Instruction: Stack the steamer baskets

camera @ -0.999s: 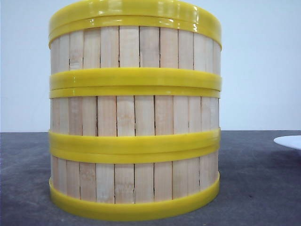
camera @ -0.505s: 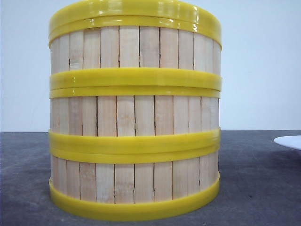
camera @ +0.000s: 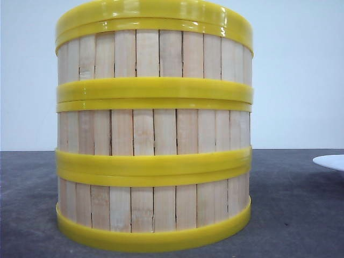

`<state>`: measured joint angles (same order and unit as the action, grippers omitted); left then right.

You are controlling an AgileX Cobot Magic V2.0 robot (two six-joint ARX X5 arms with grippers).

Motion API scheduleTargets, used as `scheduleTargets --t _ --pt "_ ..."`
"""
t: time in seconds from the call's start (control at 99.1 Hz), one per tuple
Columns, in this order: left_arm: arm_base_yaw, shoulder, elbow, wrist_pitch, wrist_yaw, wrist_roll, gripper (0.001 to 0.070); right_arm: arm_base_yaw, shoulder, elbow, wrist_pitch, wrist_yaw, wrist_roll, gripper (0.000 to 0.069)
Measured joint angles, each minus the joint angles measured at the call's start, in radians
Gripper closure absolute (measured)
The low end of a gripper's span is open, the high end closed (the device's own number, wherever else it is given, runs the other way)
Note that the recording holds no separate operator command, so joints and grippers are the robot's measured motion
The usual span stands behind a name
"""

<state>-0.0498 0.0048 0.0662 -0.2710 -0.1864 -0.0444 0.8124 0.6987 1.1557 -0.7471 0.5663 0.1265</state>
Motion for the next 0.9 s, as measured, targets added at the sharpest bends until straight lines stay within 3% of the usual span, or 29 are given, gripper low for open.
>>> scheduleTargets --t 0.161,0.464,0.575,0.898 --pt "0.000 0.000 0.000 0.000 0.000 0.000 0.0685 -0.238 -0.016 -0.058 0.128 -0.034 -0.130 0.0681" --pt "0.000 0.000 0.000 0.000 0.000 0.000 0.0685 -0.734 -0.163 -0.343 0.379 -0.392 -0.195 0.0681" --pt "0.000 0.000 0.000 0.000 0.000 0.000 0.0685 -0.794 -0.230 -0.462 0.455 -0.459 -0.199 0.0681" --pt "0.000 0.000 0.000 0.000 0.000 0.000 0.0685 -0.838 -0.469 -0.842 0.575 -0.495 -0.199 0.0681"
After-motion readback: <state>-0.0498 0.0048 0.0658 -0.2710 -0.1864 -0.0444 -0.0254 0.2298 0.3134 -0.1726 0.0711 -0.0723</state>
